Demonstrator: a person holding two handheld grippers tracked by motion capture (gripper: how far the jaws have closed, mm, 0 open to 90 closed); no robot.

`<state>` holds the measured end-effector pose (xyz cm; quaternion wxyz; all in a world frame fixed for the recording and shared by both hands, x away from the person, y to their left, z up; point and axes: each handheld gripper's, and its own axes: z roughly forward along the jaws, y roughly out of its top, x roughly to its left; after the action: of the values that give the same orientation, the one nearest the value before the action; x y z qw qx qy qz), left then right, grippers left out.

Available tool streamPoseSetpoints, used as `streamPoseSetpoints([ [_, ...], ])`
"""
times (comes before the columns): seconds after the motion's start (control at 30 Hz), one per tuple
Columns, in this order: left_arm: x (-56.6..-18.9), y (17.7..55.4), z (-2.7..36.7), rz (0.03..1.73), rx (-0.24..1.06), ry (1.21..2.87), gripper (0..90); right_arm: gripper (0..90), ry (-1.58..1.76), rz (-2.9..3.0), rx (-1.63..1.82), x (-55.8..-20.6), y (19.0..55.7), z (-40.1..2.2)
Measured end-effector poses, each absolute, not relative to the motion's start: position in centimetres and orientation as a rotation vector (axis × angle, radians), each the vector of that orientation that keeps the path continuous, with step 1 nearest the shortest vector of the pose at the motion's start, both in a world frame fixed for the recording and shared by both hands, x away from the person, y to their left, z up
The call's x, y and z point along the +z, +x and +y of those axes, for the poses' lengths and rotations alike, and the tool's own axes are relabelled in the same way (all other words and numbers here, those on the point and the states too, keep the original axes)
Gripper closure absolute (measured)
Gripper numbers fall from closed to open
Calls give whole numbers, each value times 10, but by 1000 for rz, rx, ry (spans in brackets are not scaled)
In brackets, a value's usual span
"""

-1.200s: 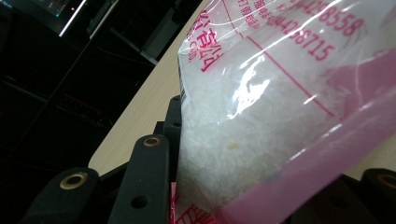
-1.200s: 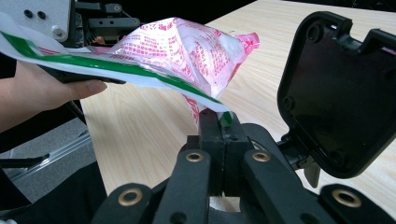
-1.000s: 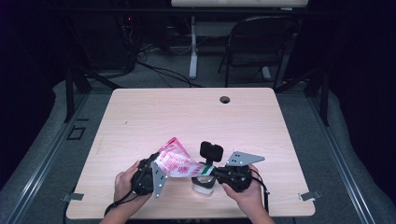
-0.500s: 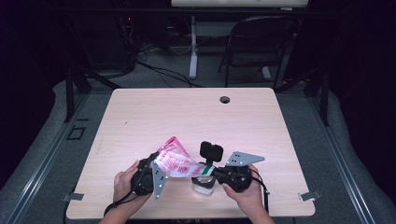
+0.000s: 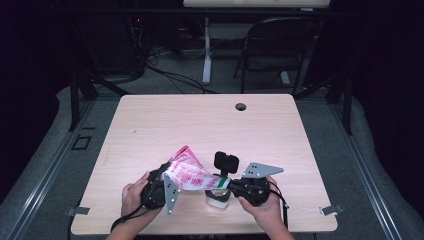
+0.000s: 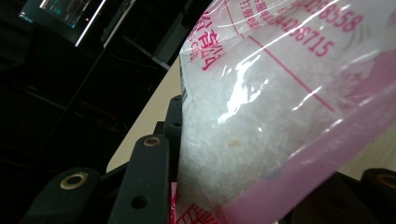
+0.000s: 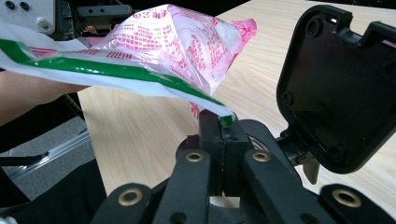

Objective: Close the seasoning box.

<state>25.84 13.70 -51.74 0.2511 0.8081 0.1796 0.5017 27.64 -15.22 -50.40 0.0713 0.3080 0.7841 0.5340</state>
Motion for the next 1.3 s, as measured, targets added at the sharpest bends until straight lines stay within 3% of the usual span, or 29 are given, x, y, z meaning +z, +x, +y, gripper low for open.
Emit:
streamPoseSetpoints([
  [1.3,-516,254,121,347,1504,2246,695,900,977,2357,1577,-511,277,-162],
])
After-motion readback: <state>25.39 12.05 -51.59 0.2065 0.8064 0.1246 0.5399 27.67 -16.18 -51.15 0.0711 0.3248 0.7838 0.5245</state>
